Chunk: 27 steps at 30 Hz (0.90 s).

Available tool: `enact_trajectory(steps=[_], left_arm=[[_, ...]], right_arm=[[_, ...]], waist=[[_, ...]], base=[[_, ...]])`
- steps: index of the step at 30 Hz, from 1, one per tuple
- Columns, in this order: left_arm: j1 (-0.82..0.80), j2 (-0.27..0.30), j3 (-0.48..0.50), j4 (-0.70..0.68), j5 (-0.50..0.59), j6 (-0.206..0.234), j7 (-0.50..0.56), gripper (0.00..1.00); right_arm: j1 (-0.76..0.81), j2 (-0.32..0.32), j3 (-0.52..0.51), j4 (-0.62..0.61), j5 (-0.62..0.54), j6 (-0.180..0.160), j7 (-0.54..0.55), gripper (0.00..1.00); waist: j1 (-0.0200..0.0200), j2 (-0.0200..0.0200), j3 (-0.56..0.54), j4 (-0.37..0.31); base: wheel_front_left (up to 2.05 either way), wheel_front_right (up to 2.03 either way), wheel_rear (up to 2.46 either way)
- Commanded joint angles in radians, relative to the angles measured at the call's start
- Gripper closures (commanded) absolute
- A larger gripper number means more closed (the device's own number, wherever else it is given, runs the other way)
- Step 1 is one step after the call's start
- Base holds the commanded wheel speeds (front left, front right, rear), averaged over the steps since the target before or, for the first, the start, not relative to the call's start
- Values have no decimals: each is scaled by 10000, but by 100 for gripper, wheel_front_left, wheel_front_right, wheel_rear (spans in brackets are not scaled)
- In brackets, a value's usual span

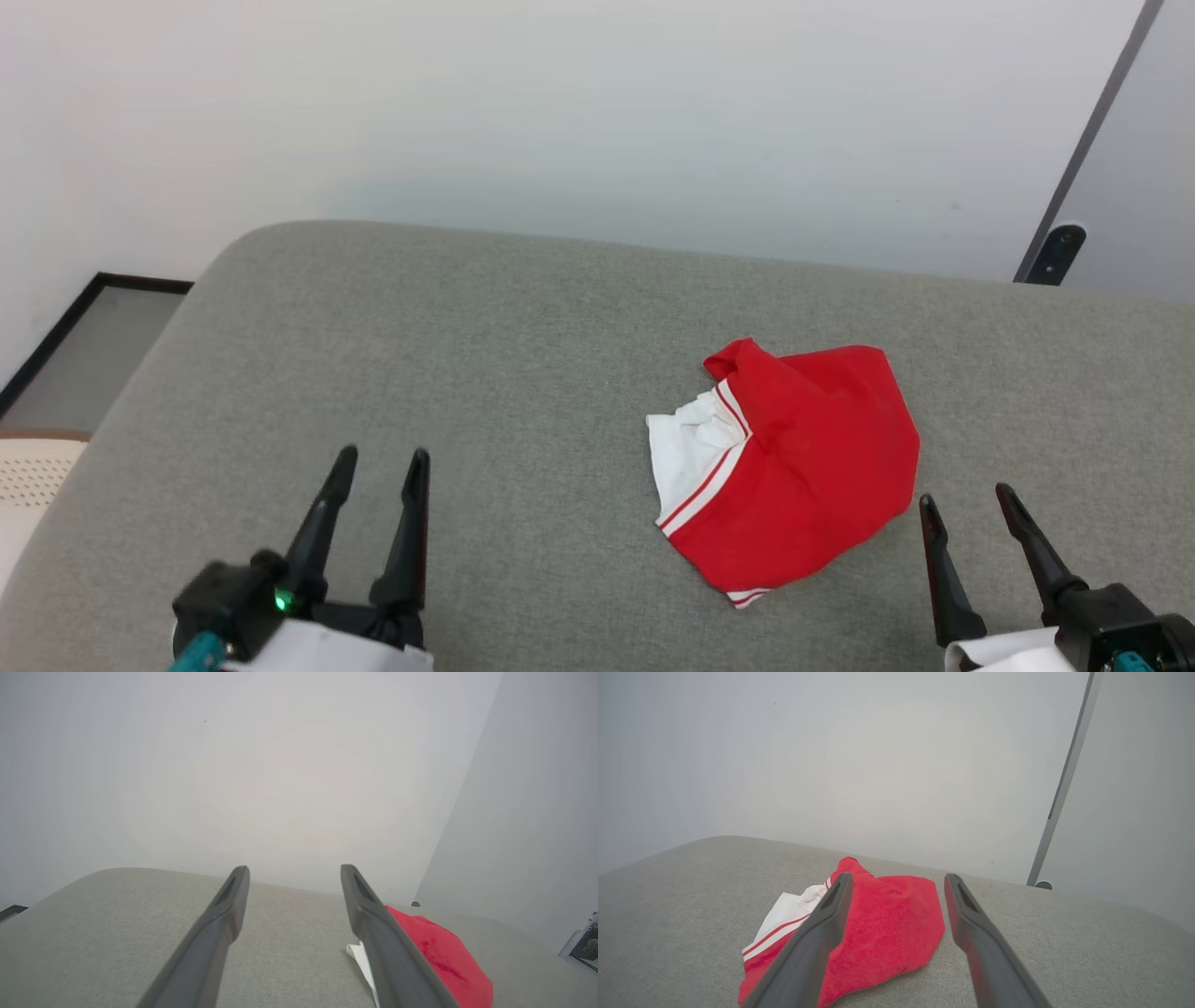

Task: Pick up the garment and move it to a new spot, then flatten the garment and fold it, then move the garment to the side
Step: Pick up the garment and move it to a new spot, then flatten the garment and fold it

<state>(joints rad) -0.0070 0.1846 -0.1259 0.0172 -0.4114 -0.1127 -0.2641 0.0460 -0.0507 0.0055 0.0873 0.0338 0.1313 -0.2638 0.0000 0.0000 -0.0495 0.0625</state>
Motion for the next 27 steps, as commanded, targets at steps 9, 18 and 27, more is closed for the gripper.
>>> enact_trajectory(steps=[9, 18, 27], left_arm=[[645, -244, 472, 47, 1050, -190, -4, 0], [607, 32, 229, 182, 1250, -189, -4, 0], [637, 77, 320, 238, 1206, -191, -5, 0]], right_arm=[[276, -49, -587, -230, -290, -10, -13, 0], [258, -40, -918, -213, -351, -10, -13, 0], [203, -10, -1038, -191, -338, -10, -13, 0]], waist=[[0, 0, -38, -199], [0, 0, 94, -641], [0, 0, 248, -1072]], base=[[0, 0, 0], [0, 0, 0], [0, 0, 0]])
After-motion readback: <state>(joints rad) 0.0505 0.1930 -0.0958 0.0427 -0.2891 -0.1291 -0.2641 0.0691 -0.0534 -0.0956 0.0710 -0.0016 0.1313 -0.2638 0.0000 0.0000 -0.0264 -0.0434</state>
